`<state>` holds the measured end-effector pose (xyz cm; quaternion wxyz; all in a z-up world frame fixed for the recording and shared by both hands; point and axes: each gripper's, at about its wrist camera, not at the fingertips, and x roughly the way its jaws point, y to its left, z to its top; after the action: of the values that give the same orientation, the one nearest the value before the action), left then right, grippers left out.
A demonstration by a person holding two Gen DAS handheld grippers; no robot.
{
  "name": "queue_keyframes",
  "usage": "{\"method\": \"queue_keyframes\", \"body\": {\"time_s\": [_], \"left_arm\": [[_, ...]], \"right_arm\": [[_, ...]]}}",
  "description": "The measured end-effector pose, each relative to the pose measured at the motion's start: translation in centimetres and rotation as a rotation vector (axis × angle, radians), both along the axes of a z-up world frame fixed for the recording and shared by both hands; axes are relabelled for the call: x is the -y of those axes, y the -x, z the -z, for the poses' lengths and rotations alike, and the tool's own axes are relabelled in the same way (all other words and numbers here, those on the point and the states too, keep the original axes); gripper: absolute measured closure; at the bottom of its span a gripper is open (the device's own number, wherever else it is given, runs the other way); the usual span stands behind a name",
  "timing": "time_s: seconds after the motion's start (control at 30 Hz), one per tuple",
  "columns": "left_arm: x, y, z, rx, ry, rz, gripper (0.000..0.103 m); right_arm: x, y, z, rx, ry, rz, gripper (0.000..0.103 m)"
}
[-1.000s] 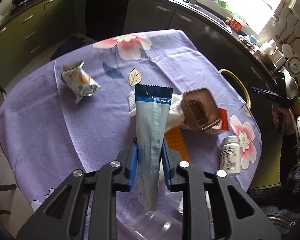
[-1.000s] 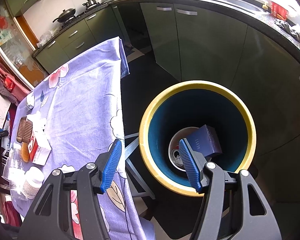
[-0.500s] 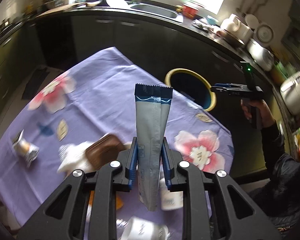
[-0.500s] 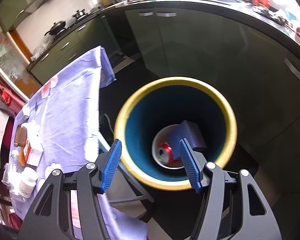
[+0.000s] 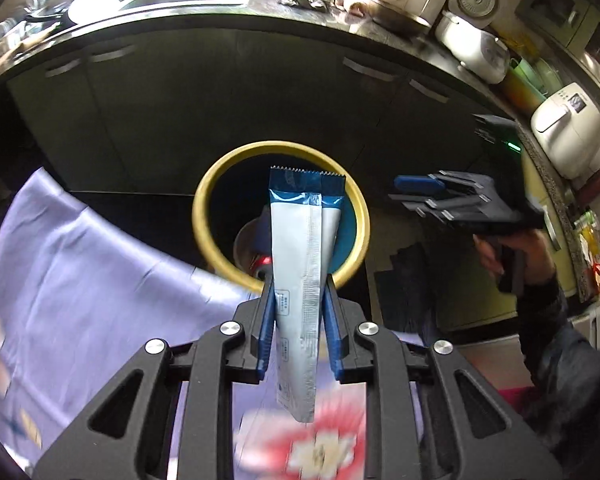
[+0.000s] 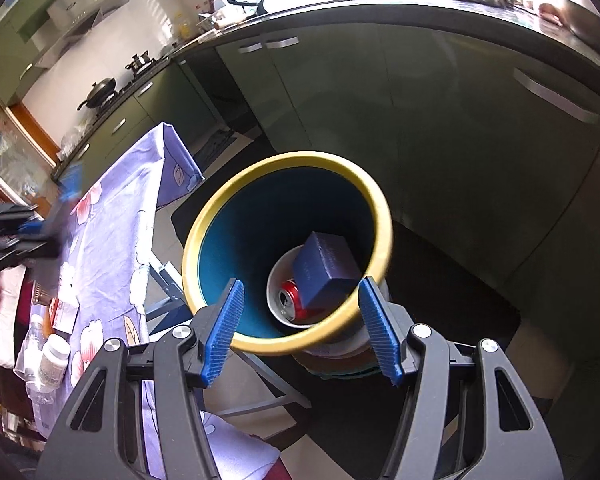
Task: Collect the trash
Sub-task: 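Carry the toothpaste tube over the bin and open the left tool, then grasp the white pill bottle with the right tool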
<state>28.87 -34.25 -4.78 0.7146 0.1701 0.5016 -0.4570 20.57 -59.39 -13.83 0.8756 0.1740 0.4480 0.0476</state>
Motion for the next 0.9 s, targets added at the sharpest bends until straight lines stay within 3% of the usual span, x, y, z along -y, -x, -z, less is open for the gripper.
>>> {"method": "queue_keyframes", "body": {"time_s": [0.17,0.2,0.23,0.27,0.37,0.47,0.67,0.9], "left_arm": [[5.6,-2.5,3.1,-0.024,-0.015,-0.009,0.079],[6.4,-3.1,3.8,-0.035,-0.014,-0.017,0.069],[6.8,-3.4,4.3,-0.041,-0.021,-0.030,0.050],[7.2,-3.8,4.7,-0.042,-0.031,-0.046,0.042],[6.9,-4.0,4.8,-0.053,-0.023,-0.069,0.038],[4.8,-3.1,3.0,-0.040,0.011,-0.081,0.038],[-2.3,0.4,-3.1,0.063,0.103,-0.160,0.037],[-14.5,5.8,-7.5,0.193,0.145,-0.341,0.032]], "right_arm": [[1.3,1.9,-0.4,0.003,-0.009,0.036,0.043],[1.5,2.2,-0.4,0.002,-0.010,0.041,0.043],[1.5,2.4,-0.5,0.002,-0.010,0.045,0.043],[1.6,2.7,-0.6,0.002,-0.009,0.049,0.043],[1.6,3.2,-1.0,0.004,0.000,0.048,0.043],[1.0,3.3,-1.3,0.008,0.014,0.038,0.042],[-1.6,2.6,-1.6,0.016,0.011,-0.022,0.042],[-9.8,2.4,-2.1,0.018,0.079,-0.244,0.036]]}}
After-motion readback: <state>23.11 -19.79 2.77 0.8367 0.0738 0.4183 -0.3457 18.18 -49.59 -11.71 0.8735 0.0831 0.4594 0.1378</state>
